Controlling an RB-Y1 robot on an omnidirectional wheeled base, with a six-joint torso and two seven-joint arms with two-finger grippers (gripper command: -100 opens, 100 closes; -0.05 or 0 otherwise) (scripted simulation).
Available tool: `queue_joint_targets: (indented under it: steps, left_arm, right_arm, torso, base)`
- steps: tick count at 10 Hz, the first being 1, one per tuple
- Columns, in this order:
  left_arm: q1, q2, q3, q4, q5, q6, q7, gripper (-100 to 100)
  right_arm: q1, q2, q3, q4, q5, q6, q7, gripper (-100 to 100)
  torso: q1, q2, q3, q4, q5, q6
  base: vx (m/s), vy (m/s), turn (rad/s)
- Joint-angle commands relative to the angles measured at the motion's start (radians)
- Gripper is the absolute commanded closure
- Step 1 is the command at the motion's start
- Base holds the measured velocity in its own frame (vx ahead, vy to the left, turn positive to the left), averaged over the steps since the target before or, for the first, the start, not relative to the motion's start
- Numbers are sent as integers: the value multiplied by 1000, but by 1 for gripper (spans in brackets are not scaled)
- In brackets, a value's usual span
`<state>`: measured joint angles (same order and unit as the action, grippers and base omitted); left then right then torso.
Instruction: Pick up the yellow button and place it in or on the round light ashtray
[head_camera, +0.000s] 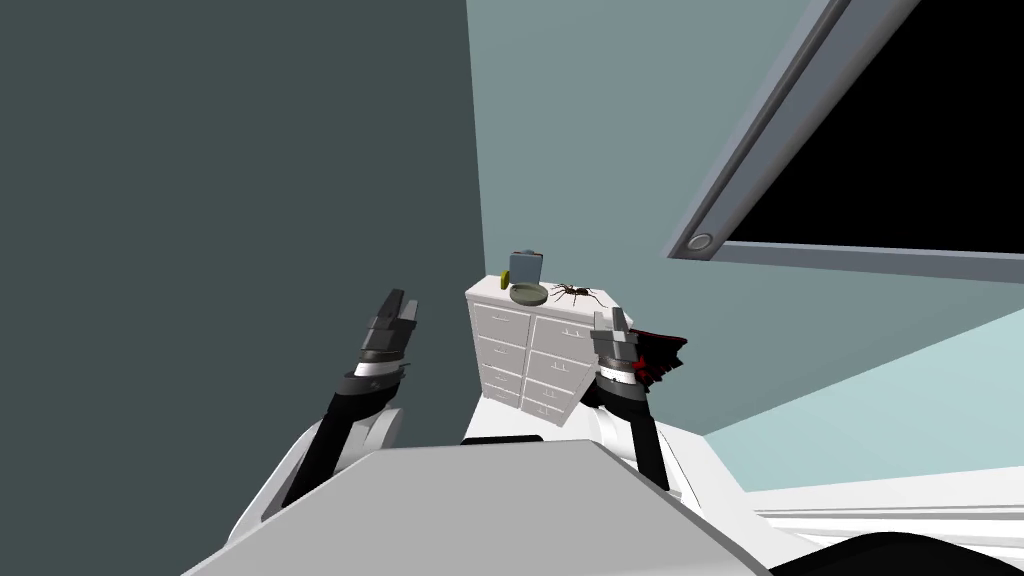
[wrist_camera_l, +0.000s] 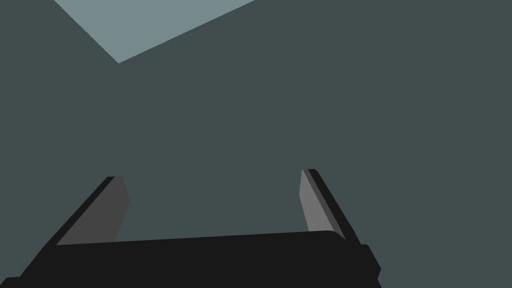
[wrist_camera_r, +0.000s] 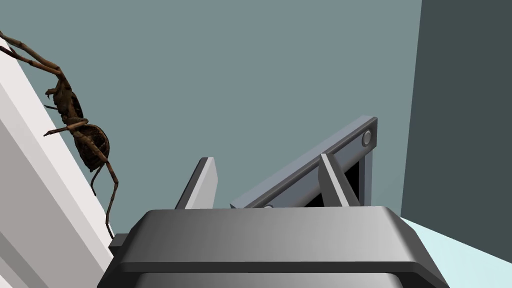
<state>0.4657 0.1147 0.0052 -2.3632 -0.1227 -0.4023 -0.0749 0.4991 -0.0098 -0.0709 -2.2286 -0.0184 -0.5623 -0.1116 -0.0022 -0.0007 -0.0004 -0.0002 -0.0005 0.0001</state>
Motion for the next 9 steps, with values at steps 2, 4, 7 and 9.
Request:
queue_joint_targets:
  steps: [2, 4, 7, 9]
  left_arm:
    - [-12, 65, 24, -6, -25, 55, 2, -100]
    - [-20, 119, 49, -9, -48, 105, 5, -100]
    - [-28, 206, 92, -13, -88, 191, 13, -100]
    - [-30, 237, 107, -14, -101, 221, 16, -100]
  right_arm:
    - [0, 0, 0, 0, 0, 0, 0, 0]
    - [0, 0, 0, 0, 0, 0, 0, 0]
    - [0, 0, 0, 0, 0, 0, 0, 0]
    - [0, 0, 0, 0, 0, 0, 0, 0]
  torso:
    - [0, 0, 0, 0, 0, 0]
    - [-1, -1, -1, 0, 0, 0]
    - [-3, -1, -1, 0, -1, 0]
    - [-3, -1, -1, 0, -1, 0]
  base:
    - [20, -48, -44]
    - [22, -55, -68]
    - [24, -74, -90]
    - [32, -69, -68]
